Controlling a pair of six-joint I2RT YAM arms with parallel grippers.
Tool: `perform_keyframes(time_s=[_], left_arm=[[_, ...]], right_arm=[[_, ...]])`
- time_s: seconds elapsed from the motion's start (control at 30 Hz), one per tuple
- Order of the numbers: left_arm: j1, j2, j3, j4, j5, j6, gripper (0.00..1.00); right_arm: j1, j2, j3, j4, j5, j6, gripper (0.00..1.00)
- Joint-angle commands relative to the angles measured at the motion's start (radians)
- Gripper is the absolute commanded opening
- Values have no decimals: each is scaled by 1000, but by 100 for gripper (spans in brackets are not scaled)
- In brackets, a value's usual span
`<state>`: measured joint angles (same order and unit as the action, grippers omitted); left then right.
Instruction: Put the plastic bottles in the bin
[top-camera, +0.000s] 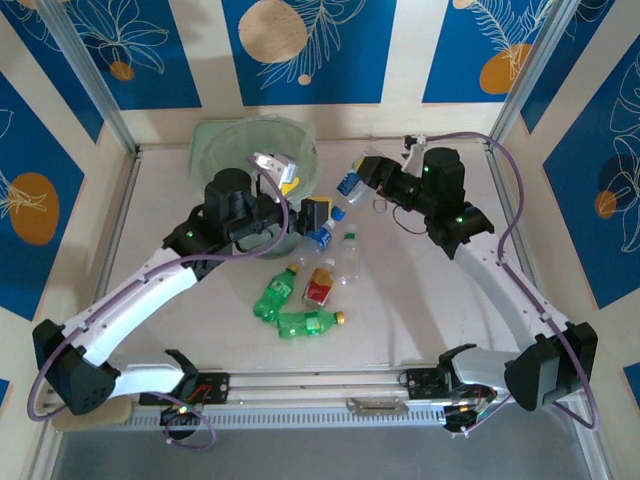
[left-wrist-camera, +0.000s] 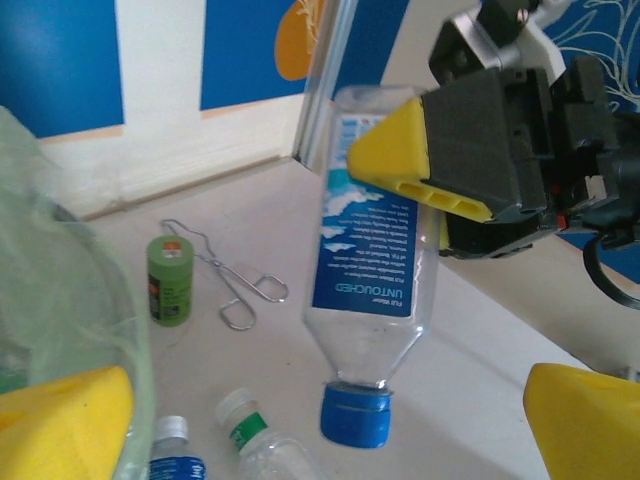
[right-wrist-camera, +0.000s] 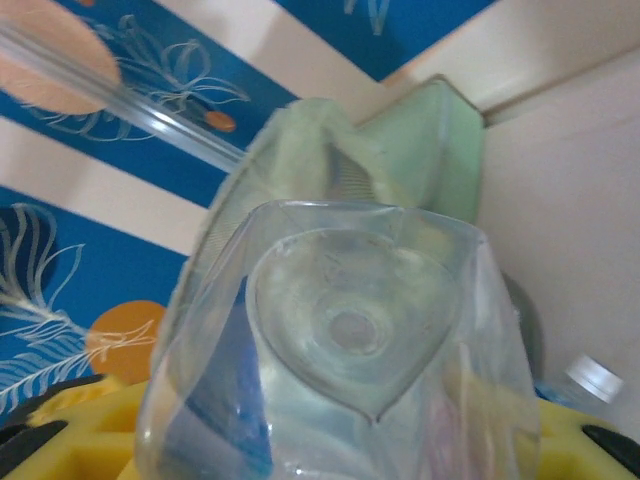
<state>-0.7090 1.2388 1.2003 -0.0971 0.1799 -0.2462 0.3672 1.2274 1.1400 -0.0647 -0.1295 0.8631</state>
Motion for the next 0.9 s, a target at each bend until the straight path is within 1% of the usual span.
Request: perform_keyframes(time_s=[0.0,0.13,0.27,0.5,0.63,0.8,0.87], left_arm=[[2,27,48,14,98,-24,100],[1,65,78,10,129,-36,100],[-3,97,100,9,151,-48,100],[-8,134,128,2,148,-61,100],[-9,138,129,17,129,-64,96],[-9,139,124,39,112,-65,87],[-9,138,121,44,110,-64,79]], right_arm=[[28,9,41,113,-51,-22,48],[60,6,43,166,-59,-37,49],[77,11,61,173,-70,-62,49],[93,18,64,213,-109,-50,49],[99,20,64,212,-130,-46,49],[102,17,58,214,-142,-39,49],[104,17,58,213,-144,-39,49]])
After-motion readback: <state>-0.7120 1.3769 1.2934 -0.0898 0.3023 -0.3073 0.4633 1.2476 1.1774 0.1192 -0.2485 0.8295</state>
